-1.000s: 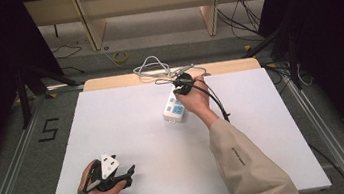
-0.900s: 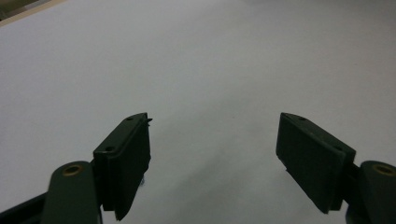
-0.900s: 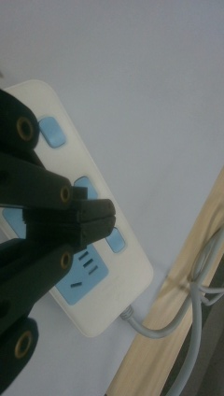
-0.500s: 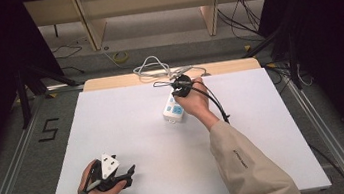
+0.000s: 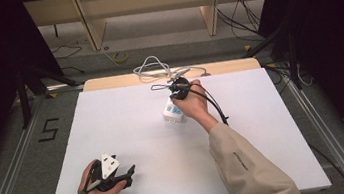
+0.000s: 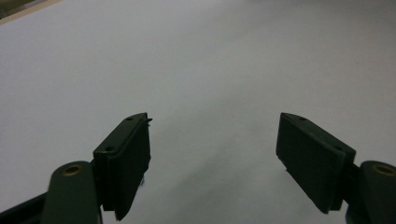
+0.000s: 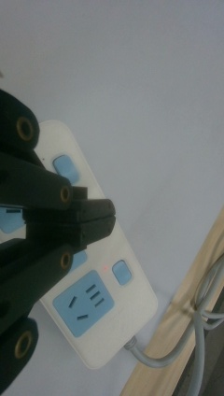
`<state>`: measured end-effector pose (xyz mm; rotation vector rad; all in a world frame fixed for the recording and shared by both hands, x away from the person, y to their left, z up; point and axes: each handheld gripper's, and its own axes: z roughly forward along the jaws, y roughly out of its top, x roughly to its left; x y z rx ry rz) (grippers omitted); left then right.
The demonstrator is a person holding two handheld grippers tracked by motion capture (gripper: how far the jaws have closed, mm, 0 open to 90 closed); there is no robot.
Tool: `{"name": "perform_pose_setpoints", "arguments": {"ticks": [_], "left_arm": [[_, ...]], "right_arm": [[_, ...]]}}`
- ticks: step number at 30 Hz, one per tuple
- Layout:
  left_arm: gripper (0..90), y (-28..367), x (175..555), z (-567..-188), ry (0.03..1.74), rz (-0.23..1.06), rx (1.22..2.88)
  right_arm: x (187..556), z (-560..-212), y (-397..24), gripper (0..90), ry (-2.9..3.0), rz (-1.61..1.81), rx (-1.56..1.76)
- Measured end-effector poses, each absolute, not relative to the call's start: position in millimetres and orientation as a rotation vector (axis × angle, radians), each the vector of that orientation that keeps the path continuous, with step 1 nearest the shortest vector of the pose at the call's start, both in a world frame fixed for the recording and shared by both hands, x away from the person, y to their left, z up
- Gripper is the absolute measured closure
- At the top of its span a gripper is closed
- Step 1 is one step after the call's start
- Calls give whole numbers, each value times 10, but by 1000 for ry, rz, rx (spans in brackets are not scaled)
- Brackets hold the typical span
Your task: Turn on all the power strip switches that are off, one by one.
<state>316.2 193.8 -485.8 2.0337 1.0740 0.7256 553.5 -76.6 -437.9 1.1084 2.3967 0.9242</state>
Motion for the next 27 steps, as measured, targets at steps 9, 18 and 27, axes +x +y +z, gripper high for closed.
{"name": "perform_pose_setpoints", "arguments": {"ticks": [9, 18, 27], "left_arm": [[260, 1937, 3162, -4858, 1073, 726, 2035], [260, 1938, 3161, -4858, 1075, 726, 2033], [260, 1937, 3161, -4858, 1074, 726, 2033]], "right_arm": [[5507, -4401, -733, 900, 2420, 915, 1100], [5476, -4448, -664, 900, 2446, 910, 1082], [5471, -4483, -624, 900, 2461, 897, 1071]]}}
